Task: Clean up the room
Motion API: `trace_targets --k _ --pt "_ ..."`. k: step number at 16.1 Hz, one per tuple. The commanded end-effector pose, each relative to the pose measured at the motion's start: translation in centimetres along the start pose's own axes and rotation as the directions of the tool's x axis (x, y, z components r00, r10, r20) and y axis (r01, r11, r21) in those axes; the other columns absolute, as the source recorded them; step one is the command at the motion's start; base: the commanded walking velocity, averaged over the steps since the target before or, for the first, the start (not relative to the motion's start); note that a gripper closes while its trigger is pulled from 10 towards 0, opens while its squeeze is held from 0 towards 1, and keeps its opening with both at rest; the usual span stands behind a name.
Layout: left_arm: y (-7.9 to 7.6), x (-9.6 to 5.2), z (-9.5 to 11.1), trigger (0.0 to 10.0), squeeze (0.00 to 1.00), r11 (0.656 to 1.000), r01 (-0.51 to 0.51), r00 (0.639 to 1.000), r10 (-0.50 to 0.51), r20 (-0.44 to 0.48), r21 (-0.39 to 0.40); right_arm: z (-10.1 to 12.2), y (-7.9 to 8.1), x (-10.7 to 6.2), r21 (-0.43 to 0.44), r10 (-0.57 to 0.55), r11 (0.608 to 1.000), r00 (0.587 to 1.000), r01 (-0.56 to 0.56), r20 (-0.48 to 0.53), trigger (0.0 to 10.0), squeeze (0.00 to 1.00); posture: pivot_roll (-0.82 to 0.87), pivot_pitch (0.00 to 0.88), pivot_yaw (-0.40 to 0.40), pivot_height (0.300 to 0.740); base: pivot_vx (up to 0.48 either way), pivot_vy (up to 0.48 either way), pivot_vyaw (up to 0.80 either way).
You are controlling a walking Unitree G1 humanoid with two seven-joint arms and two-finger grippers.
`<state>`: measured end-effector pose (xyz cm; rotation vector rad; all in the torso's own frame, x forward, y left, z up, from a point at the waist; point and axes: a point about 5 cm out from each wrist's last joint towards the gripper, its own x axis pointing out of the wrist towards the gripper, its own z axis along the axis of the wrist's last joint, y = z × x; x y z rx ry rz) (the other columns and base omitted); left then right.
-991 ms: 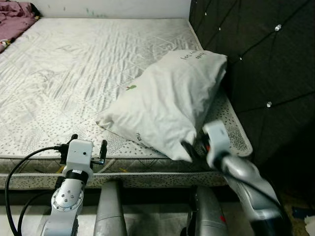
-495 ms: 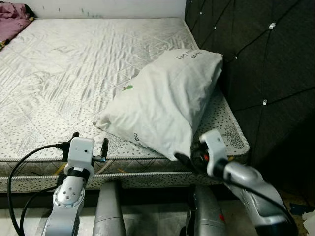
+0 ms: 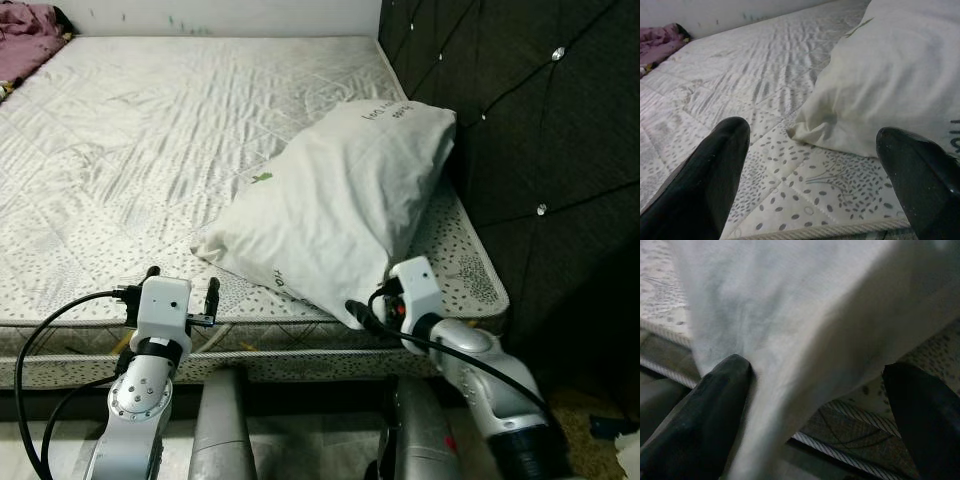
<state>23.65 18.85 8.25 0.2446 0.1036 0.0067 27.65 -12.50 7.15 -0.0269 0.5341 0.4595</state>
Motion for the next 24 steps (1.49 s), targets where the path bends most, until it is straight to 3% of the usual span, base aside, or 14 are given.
trace_targets --k 1,4,5,6,7,11,15,19,21,24 --pt "0.1 0.0 0.2 10.0 0.0 1.0 -0.015 1.0 0.015 0.007 -0.005 0.8 0.2 0.4 -0.018 -0.013 1.0 1.0 0.014 0.02 10.0 0.0 0.14 0.0 -0.012 0.538 0.0 0.0 0.0" --pt "0.1 0.0 0.3 10.0 0.0 1.0 -0.023 1.0 0.024 0.01 -0.008 1.4 1.2 1.7 -0.001 -0.019 1.0 0.999 0.019 0.03 10.0 0.0 0.15 0.0 -0.022 0.538 0.0 0.0 0.0" --pt "0.1 -0.1 0.3 10.0 0.0 1.0 -0.027 1.0 0.028 0.011 -0.01 1.8 1.9 2.2 0.021 -0.011 1.0 0.999 0.01 0.049 9.0 0.0 0.15 0.0 -0.024 0.538 0.0 0.0 0.0" --pt "0.1 -0.1 0.3 10.0 0.0 0.999 -0.03 0.999 0.03 0.011 -0.012 2.1 2.3 2.5 0.043 0.001 0.999 0.998 -0.004 0.064 0.0 0.0 0.15 0.0 -0.026 0.538 0.0 0.0 0.0" --pt "0.1 -0.1 0.3 10.0 0.0 0.999 -0.032 0.999 0.032 0.013 -0.012 2.5 2.7 2.7 0.073 0.007 0.997 0.996 -0.013 0.089 0.0 0.0 0.16 0.0 -0.029 0.538 0.0 0.0 0.0" --pt "0.1 -0.2 0.3 10.0 0.0 0.999 -0.041 0.999 0.041 0.014 -0.015 2.4 3.2 3.0 0.062 0.024 0.998 0.997 -0.029 0.079 0.0 0.0 0.17 0.0 -0.029 0.538 0.0 0.0 0.0" --pt "0.7 0.1 0.4 10.0 0.0 0.999 -0.043 0.999 0.043 0.016 -0.003 2.1 2.0 2.9 0.02 0.03 0.999 0.997 -0.031 0.073 0.0 0.0 0.18 0.0 -0.02 0.538 0.0 0.0 0.0" --pt "0.5 -0.1 0.3 10.0 0.0 0.997 -0.075 0.997 0.075 0.016 -0.01 2.0 0.7 2.8 0.032 -0.003 0.999 0.997 0.001 0.078 0.0 0.0 0.21 0.0 -0.042 0.538 0.0 0.0 0.0" --pt "0.3 0.2 0.3 10.0 0.0 0.997 -0.079 0.997 0.079 0.018 -0.019 2.9 1.0 3.1 0.031 0.009 0.999 0.992 -0.013 0.126 0.0 0.0 0.21 0.0 -0.051 0.538 0.0 0.0 0.0" --pt "-0.1 0.4 0.4 10.0 0.0 0.997 -0.069 0.997 0.07 0.022 -0.025 2.9 0.9 3.2 0.032 0.011 0.999 0.993 -0.015 0.121 0.0 0.0 0.2 0.0 -0.057 0.538 0.0 0.0 0.0"
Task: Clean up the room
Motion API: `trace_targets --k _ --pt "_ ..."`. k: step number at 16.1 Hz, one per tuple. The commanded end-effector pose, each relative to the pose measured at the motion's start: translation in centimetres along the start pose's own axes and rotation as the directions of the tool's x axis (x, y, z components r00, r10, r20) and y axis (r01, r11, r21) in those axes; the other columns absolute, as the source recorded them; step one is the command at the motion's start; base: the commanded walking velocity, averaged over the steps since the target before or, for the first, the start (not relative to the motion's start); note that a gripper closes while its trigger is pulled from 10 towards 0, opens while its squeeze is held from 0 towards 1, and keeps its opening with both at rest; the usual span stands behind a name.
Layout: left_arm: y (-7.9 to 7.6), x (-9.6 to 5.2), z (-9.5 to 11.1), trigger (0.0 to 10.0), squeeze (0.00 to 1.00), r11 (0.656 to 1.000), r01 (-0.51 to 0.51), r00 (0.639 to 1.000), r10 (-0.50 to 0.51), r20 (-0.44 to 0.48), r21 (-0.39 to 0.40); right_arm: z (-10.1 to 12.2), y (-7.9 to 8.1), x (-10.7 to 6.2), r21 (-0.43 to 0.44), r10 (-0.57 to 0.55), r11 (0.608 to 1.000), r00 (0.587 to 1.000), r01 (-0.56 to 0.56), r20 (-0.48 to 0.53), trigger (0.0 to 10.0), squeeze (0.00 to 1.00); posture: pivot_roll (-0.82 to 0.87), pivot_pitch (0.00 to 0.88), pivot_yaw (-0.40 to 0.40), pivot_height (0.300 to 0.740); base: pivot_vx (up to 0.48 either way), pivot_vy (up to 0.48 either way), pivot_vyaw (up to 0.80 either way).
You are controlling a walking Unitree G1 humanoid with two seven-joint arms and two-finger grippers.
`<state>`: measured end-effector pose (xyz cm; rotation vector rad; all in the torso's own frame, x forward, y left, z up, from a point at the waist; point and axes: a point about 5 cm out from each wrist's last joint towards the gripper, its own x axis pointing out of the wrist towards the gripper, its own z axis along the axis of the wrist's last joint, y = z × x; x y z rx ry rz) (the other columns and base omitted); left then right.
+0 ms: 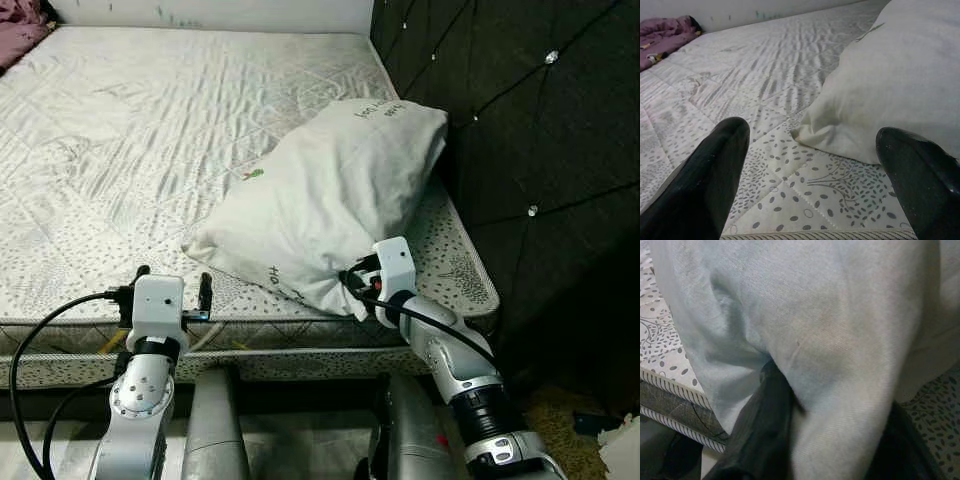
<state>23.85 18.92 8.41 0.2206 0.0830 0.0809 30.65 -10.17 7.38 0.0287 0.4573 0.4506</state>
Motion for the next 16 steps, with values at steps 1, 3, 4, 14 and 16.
trace_targets --k 1,3,4,14,16 --pt "-0.4 0.2 0.2 10.0 0.0 1.0 0.007 1.0 -0.007 0.011 0.002 0.6 0.0 0.1 -0.002 0.017 1.0 0.999 -0.017 0.029 0.0 0.0 0.2 0.0 -0.059 0.538 0.0 0.0 0.0" --pt "-0.5 0.4 0.3 10.0 0.0 1.0 0.011 1.0 -0.011 0.015 -0.001 0.3 -1.1 -0.1 -0.008 0.006 1.0 1.0 -0.006 0.025 0.0 0.0 0.2 0.0 -0.062 0.538 0.0 0.0 0.0" --pt "-0.6 0.5 0.4 10.0 0.0 1.0 0.011 1.0 -0.011 0.017 -0.002 0.7 -1.8 -0.2 -0.013 0.003 1.0 0.999 -0.002 0.037 0.0 0.0 0.19 0.0 -0.06 0.538 0.0 0.0 0.0" --pt "-0.5 1.5 0.6 10.0 0.0 0.999 0.03 0.999 -0.03 0.026 0.012 13.2 -16.5 -5.2 -0.196 -0.447 0.844 0.856 0.5 0.26 0.0 0.0 0.13 0.0 0.002 0.538 0.0 0.0 0.0" --pt "-0.7 1.6 0.8 10.0 0.0 0.999 0.038 0.999 -0.038 0.031 0.014 14.1 -17.8 -6.5 -0.15 -0.545 0.783 0.783 0.603 0.301 0.0 0.0 0.13 0.0 0.006 0.538 0.0 0.0 0.0"
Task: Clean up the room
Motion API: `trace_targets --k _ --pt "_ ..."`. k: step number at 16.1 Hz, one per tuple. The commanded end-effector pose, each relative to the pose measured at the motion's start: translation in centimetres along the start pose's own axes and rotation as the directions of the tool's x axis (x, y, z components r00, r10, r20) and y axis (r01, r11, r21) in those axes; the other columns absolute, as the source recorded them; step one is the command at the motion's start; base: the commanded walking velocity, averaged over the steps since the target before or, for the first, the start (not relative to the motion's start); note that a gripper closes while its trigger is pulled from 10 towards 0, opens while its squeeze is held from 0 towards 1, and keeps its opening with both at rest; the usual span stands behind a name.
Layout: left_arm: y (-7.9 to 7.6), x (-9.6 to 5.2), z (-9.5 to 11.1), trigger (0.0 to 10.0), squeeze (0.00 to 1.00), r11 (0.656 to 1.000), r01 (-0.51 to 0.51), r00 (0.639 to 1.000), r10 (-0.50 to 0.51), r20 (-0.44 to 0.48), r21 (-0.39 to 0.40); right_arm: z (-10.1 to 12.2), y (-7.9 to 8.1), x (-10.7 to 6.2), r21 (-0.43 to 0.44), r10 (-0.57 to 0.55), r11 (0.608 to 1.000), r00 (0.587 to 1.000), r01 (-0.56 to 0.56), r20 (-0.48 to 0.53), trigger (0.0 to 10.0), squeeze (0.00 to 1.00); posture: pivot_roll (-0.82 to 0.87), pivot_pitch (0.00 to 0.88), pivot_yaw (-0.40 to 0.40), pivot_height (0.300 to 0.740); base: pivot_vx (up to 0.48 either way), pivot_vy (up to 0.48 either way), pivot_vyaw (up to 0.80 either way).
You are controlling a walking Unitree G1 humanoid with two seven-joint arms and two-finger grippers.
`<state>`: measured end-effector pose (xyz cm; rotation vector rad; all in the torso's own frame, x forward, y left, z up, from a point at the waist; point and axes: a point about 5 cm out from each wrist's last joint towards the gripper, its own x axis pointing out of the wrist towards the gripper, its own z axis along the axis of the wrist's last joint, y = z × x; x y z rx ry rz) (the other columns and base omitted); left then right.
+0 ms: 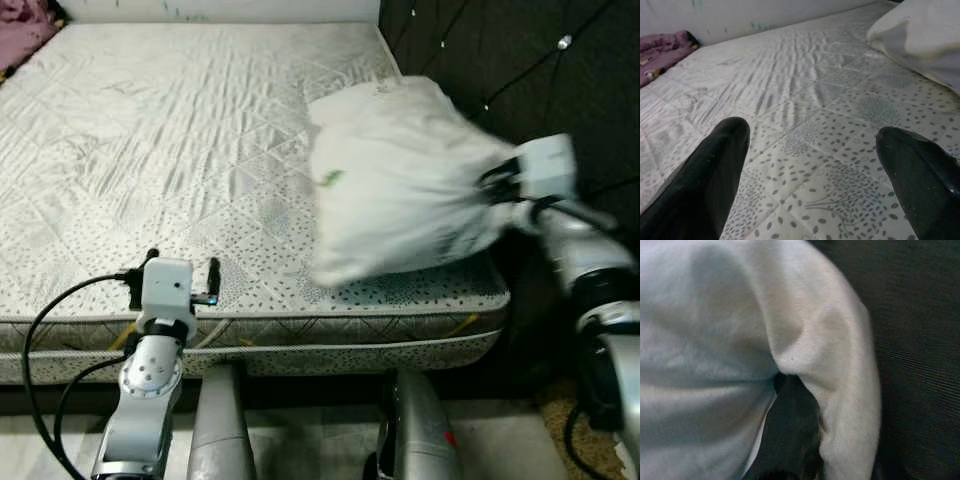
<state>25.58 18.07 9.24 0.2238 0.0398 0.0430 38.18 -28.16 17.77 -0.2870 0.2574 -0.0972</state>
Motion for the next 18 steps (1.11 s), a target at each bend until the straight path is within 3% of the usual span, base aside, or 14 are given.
trace_targets --k 1,2,5,8,9,10,11,13,14,16,18 --pt "0.1 0.0 -0.4 10.0 0.0 1.0 0.008 1.0 -0.008 -0.015 0.011 3.0 -1.5 -0.1 0.024 -0.093 0.996 0.989 0.091 0.119 0.0 0.0 0.13 0.0 0.006 0.538 0.0 0.0 0.0" --pt "0.1 0.0 -0.4 10.0 0.0 1.0 0.009 1.0 -0.009 -0.015 0.011 3.0 -1.5 -0.1 0.041 -0.099 0.995 0.987 0.095 0.126 0.0 0.0 0.13 0.0 0.005 0.538 0.0 0.0 0.0" --pt "0.0 -0.1 -0.5 10.0 0.0 1.0 0.009 1.0 -0.009 -0.018 0.008 0.5 1.0 0.0 0.146 -0.05 0.989 0.991 0.031 0.126 0.0 0.0 0.12 0.0 -0.005 0.538 0.0 0.0 0.0" --pt "-0.2 -0.2 -0.6 10.0 0.0 1.0 0.007 1.0 -0.007 -0.02 0.0 -3.2 3.3 -1.3 0.228 -0.065 0.973 0.992 0.038 0.11 0.0 0.0 0.1 0.0 0.003 0.538 0.0 0.0 0.0" --pt "-0.4 -0.1 -0.6 10.0 0.0 1.0 0.012 1.0 -0.012 -0.022 -0.003 -4.6 4.5 -2.3 0.253 -0.078 0.966 0.992 0.049 0.103 0.0 0.0 0.09 0.0 0.01 0.538 0.0 0.0 0.0" --pt "-0.6 0.1 -0.7 10.0 0.0 1.0 0.024 0.999 -0.024 -0.022 -0.006 -6.6 6.6 -4.4 0.276 -0.086 0.96 0.992 0.057 0.097 0.0 0.0 0.08 0.0 0.017 0.538 0.0 0.0 0.0" --pt "-0.6 0.1 -0.7 10.0 0.0 1.0 0.024 0.999 -0.024 -0.022 -0.006 -6.6 6.6 -4.4 0.276 -0.086 0.96 0.992 0.057 0.097 0.0 0.0 0.08 0.0 0.017 0.538 0.0 0.0 0.0" --pt "-1.2 0.5 -0.6 10.0 0.0 0.999 0.049 0.999 -0.05 -0.019 -0.009 -8.2 8.9 -7.7 0.303 -0.072 0.952 0.992 0.038 0.102 0.0 0.0 0.06 0.0 0.031 0.538 0.0 0.0 0.0" --pt "-1.3 0.4 -0.6 10.0 0.0 0.998 0.058 0.998 -0.058 -0.018 -0.01 -8.5 9.3 -9.1 0.305 -0.061 0.952 0.992 0.024 0.111 0.0 0.0 0.05 0.0 0.037 0.538 0.0 0.0 0.0" --pt "-1.4 0.6 -0.6 10.0 0.0 0.998 0.064 0.998 -0.064 -0.019 -0.011 -9.4 9.3 -10.3 0.306 -0.054 0.952 0.997 0.035 0.055 0.0 0.0 0.05 0.0 0.04 0.538 0.0 0.0 0.0" --pt "-1.5 0.8 -0.4 10.0 0.0 0.998 0.062 0.998 -0.063 -0.011 -0.012 -8.2 8.4 -8.8 0.308 -0.079 0.95 0.996 0.06 0.051 0.0 0.0 0.06 0.0 0.038 0.538 0.0 0.0 0.0"
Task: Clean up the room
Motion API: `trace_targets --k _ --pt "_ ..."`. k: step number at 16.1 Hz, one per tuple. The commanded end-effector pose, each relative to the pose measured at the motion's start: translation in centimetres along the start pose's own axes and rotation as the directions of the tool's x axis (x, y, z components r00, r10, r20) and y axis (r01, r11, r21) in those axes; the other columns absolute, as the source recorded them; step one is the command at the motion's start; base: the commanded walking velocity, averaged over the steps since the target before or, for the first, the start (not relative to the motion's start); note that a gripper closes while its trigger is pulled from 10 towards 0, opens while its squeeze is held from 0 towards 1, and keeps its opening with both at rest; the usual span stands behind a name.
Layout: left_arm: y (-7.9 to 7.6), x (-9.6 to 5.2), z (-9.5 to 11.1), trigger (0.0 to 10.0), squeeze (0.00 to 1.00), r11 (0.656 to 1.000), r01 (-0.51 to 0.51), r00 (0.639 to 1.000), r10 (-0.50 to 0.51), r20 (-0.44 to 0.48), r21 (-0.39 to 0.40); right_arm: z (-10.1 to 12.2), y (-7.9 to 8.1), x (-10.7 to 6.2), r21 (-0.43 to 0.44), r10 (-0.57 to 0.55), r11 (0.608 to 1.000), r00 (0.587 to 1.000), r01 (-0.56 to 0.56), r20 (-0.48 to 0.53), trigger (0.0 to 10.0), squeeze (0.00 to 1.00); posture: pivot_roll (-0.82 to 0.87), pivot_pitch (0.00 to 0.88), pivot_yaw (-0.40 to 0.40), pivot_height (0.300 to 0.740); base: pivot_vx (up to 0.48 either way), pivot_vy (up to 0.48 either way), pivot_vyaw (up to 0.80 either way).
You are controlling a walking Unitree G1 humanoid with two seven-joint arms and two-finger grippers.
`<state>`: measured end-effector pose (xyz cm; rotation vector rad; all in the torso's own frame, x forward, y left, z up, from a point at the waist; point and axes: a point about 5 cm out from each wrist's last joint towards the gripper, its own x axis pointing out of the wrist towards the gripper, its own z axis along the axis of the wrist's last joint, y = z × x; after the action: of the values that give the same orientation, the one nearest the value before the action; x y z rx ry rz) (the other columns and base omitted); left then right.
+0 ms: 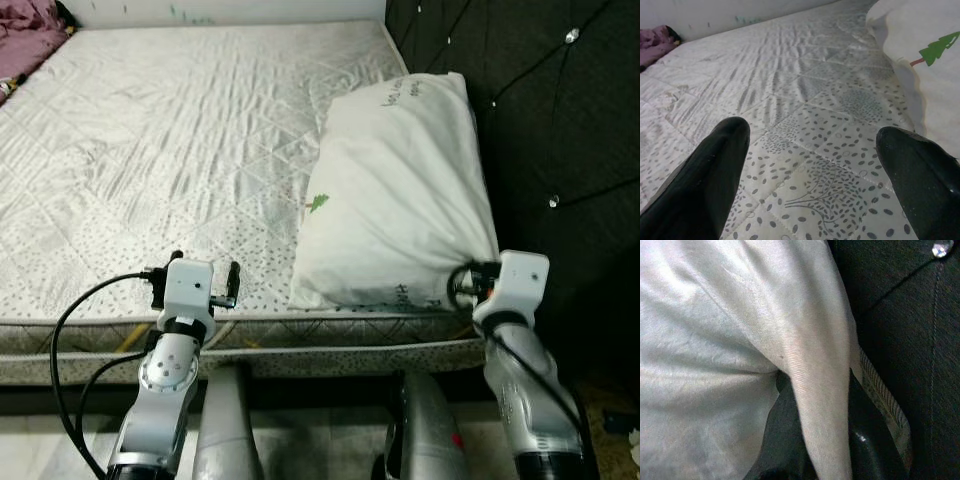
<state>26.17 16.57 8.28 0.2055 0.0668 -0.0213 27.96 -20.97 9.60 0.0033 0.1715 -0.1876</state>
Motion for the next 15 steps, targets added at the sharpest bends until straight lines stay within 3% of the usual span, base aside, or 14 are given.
trace_targets --k 1,3,5,8,13,15 --pt "0.2 0.2 0.1 10.0 0.0 1.0 -0.005 1.0 0.005 0.009 0.004 0.7 -0.4 0.4 0.006 -0.011 1.0 1.0 0.011 0.009 0.0 0.0 0.06 0.0 0.038 0.538 0.0 0.0 0.0" --pt "0.5 0.1 0.1 10.0 0.0 1.0 -0.026 1.0 0.026 0.01 0.01 3.4 -1.0 2.4 0.018 -0.041 0.999 0.997 0.04 0.064 0.0 0.0 0.06 0.0 0.03 0.538 0.0 0.0 0.0" --pt "0.5 0.2 0.1 10.0 0.0 0.999 -0.033 0.999 0.033 0.01 0.008 4.4 -1.1 3.5 0.03 -0.043 0.999 0.997 0.041 0.057 0.0 0.0 0.07 0.0 0.021 0.538 0.0 0.0 0.0" --pt "0.6 0.3 0.2 10.0 0.0 0.999 -0.046 0.999 0.046 0.015 0.009 7.5 -5.8 6.8 0.079 -0.196 0.978 0.98 0.192 0.038 0.0 0.0 0.08 0.0 0.013 0.538 0.0 0.0 0.0" --pt "0.7 0.1 0.2 10.0 0.0 0.999 -0.052 0.999 0.051 0.017 0.017 10.4 -9.1 8.0 0.087 -0.287 0.956 0.954 0.28 0.087 0.0 0.0 0.09 0.0 0.006 0.538 0.0 0.0 0.0" --pt "0.7 0.0 0.1 10.0 0.0 0.999 -0.052 0.999 0.052 0.013 0.016 9.6 -10.2 7.7 0.054 -0.327 0.944 0.943 0.324 0.06 0.0 0.0 0.09 0.0 0.009 0.538 0.0 0.0 0.0"
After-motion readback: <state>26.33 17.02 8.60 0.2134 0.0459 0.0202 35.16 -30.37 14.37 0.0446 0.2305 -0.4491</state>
